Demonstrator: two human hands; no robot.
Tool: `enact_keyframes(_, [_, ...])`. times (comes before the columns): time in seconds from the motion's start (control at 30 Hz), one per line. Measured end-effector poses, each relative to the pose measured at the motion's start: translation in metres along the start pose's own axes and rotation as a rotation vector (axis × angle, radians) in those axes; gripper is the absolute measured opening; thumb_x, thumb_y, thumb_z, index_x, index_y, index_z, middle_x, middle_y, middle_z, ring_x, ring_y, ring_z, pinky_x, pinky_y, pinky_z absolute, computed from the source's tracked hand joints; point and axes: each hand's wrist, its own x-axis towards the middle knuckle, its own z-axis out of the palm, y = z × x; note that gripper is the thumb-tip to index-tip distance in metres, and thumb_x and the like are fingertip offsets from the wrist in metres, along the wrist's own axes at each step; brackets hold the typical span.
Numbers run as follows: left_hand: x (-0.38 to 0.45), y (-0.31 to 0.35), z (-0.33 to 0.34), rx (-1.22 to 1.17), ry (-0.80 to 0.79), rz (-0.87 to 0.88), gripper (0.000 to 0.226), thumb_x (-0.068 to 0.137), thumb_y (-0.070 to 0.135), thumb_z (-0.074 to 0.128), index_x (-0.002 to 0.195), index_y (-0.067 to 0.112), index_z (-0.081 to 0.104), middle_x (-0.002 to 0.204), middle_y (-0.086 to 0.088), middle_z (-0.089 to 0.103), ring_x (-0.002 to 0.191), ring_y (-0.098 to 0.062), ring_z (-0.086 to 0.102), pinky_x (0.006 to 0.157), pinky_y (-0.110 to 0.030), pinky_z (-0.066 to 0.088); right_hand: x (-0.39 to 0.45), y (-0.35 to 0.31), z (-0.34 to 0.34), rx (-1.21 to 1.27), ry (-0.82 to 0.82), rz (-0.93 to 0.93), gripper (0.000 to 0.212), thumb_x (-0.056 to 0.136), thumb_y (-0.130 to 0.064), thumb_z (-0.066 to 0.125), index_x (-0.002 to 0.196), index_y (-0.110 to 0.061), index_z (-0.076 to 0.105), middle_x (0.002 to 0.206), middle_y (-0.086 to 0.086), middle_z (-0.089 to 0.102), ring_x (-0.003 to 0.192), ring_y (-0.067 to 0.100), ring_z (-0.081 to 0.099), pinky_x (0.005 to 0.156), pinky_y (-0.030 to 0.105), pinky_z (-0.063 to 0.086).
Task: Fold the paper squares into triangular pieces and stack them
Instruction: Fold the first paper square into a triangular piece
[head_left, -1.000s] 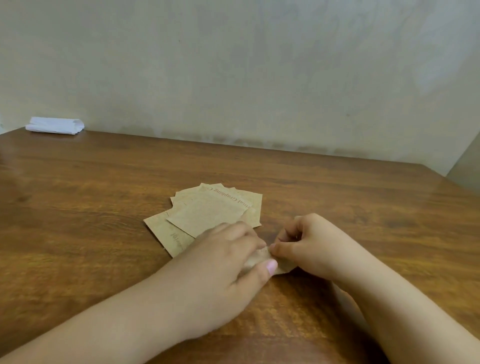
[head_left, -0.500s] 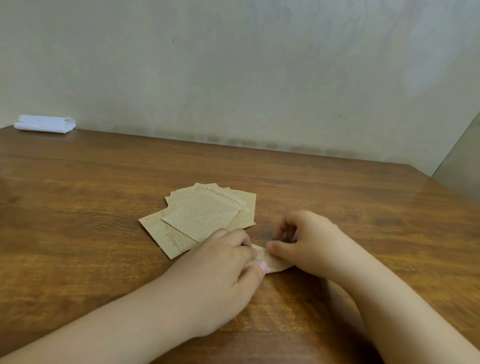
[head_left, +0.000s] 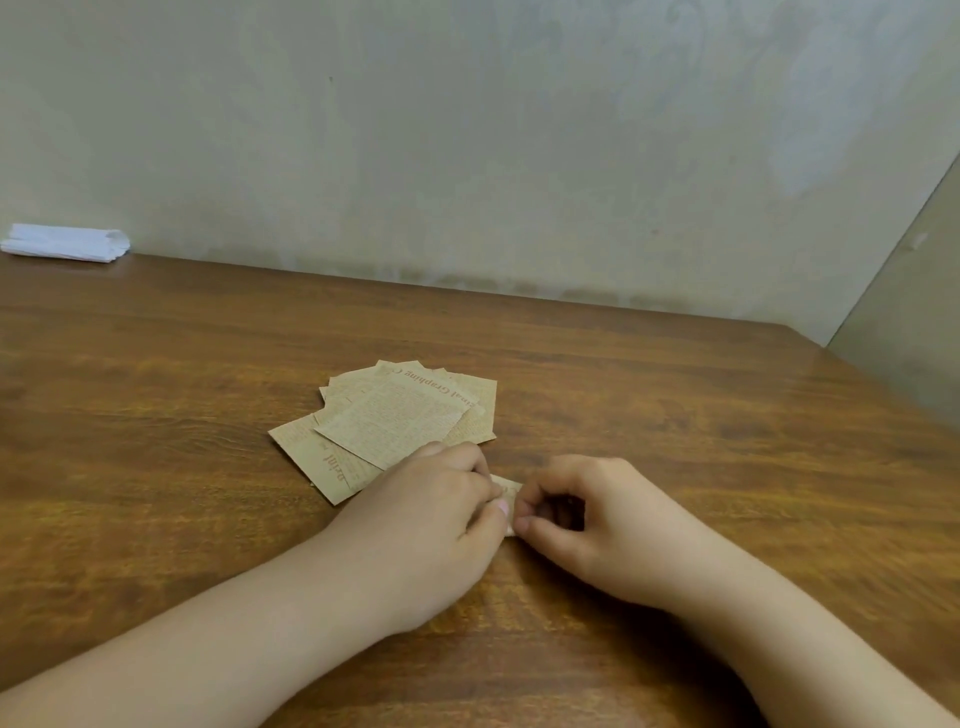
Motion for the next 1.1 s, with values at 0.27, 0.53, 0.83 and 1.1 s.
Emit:
enact_keyframes(0.27, [0.000,0.003,0.002,-0.022,0.059,-0.012,0.034,0.094,0.039,0.036,0.095,0.026,0.067,0.103,0.017,0.051,0.105,-0.001,0.043,0.093,-0.025,0.038,0.002,0.000,0.008,-0.041,0.068,-0.080,0.009,0.085,-0.031,0.059,0.078,-0.025,0.061,0.066,-0.007,0.059,0.066,0.007,0.055,0.060,0.021,0.047])
enact_keyframes(0.53, [0.000,0.004,0.002,0.015,0.070,-0.002,0.035,0.093,0.041,0.035,0.101,0.027,0.067,0.103,0.017,0.050,0.103,0.001,0.042,0.090,-0.021,0.036,-0.001,0.008,0.012,-0.002,0.155,0.004,0.019,0.082,-0.042,0.062,0.075,-0.025,0.056,0.079,-0.010,0.051,0.077,0.003,0.046,0.067,0.015,0.037])
enact_keyframes(0.83, [0.001,0.005,0.004,0.036,0.079,0.009,0.036,0.093,0.041,0.037,0.107,0.027,0.067,0.107,0.018,0.050,0.106,0.000,0.042,0.092,-0.020,0.037,-0.002,0.012,0.017,-0.135,0.182,0.101,0.029,0.078,-0.055,0.058,0.074,-0.026,0.054,0.082,-0.011,0.040,0.087,0.002,0.035,0.085,0.024,0.021])
enact_keyframes(1.1, [0.000,0.005,0.004,0.049,0.068,0.015,0.035,0.094,0.040,0.037,0.109,0.027,0.066,0.109,0.018,0.049,0.107,0.000,0.041,0.093,-0.019,0.035,-0.006,0.017,0.002,-0.163,0.150,0.149,0.025,0.081,-0.050,0.061,0.072,-0.027,0.054,0.084,-0.012,0.045,0.090,0.004,0.037,0.090,0.025,0.021])
